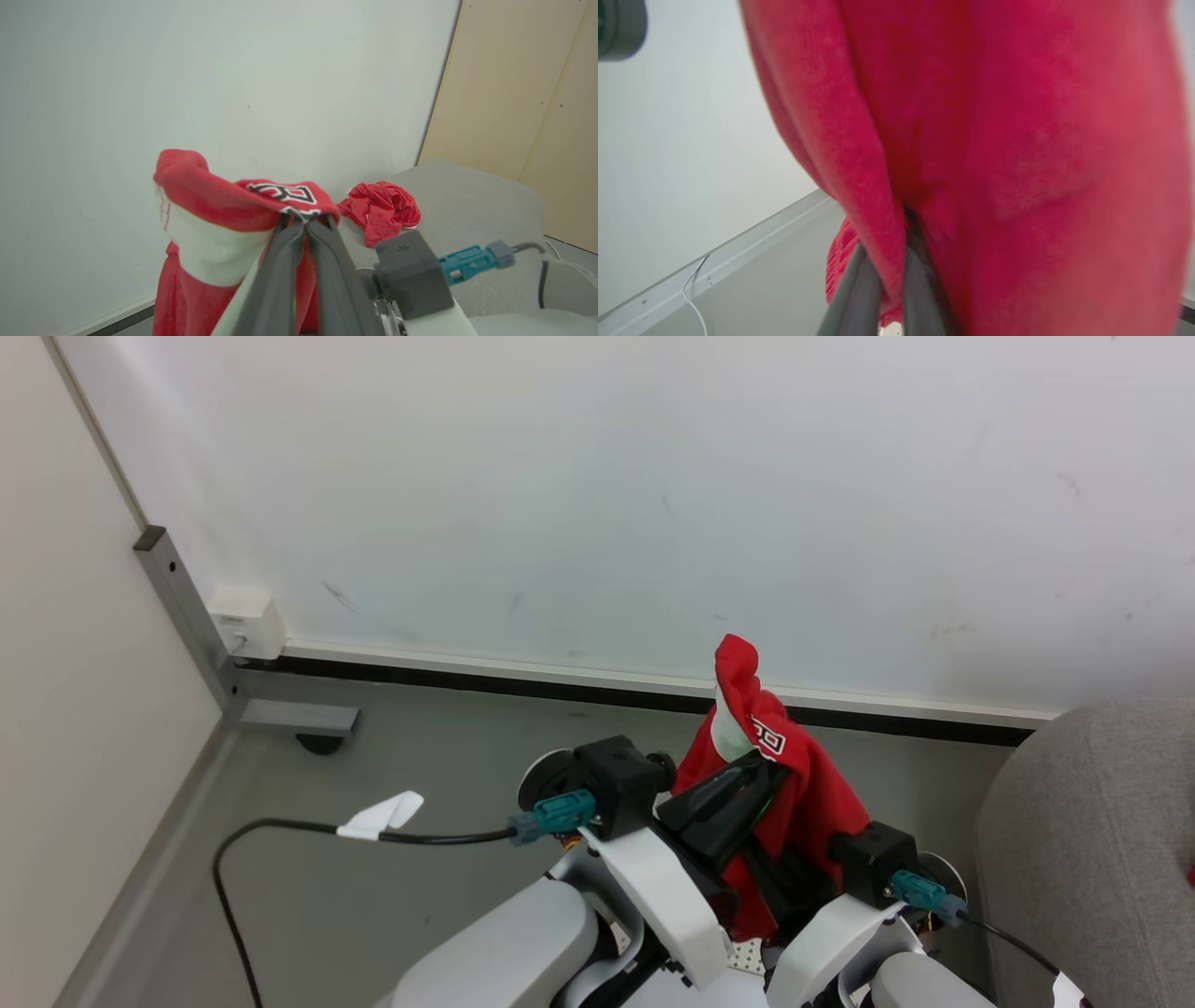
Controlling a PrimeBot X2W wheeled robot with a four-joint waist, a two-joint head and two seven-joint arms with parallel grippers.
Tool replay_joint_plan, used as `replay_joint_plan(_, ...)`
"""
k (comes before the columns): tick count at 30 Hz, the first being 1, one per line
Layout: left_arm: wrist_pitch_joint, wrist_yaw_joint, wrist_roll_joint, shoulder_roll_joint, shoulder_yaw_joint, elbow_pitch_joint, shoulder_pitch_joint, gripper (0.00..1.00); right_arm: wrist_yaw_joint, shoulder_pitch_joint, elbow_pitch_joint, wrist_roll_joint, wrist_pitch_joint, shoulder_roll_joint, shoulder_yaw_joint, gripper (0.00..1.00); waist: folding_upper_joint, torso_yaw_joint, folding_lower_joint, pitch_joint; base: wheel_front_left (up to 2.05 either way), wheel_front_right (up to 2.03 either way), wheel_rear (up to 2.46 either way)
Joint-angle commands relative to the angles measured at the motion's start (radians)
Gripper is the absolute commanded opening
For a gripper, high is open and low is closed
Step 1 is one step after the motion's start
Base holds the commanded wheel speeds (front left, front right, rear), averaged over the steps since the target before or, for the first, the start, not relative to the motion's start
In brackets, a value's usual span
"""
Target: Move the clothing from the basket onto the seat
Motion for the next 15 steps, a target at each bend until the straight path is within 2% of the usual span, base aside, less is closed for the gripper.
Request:
replay_joint_plan(1, -0.003, 0.002, -0.011, 0.006, 0.008, 0.000, 0.011, 0.00, -0.002, 0.003, -0.003, -0.002, 0.001, -0.008, -0.002, 0.00, 0.0000, -0.003, 0.0000, 0.001, 0.00, 0.00, 0.00)
replay_joint_plan(9, -0.022, 0.010, -0.028, 0.024, 0.033, 0.039, 0.009, 0.00, -0.002, 0.028, -0.034, 0.008, 0.001, -0.020, -0.016, 0.00, 0.0000, -0.029, 0.0000, 0.007, 0.00, 0.00, 0.00)
replay_joint_plan(15, -0.026, 0.014, -0.029, 0.028, 0.032, 0.057, 0.016, 0.00, -0.002, 0.047, -0.069, -0.021, 0.001, -0.025, -0.076, 0.00, 0.0000, -0.050, 0.0000, 0.009, 0.00, 0.00, 0.00)
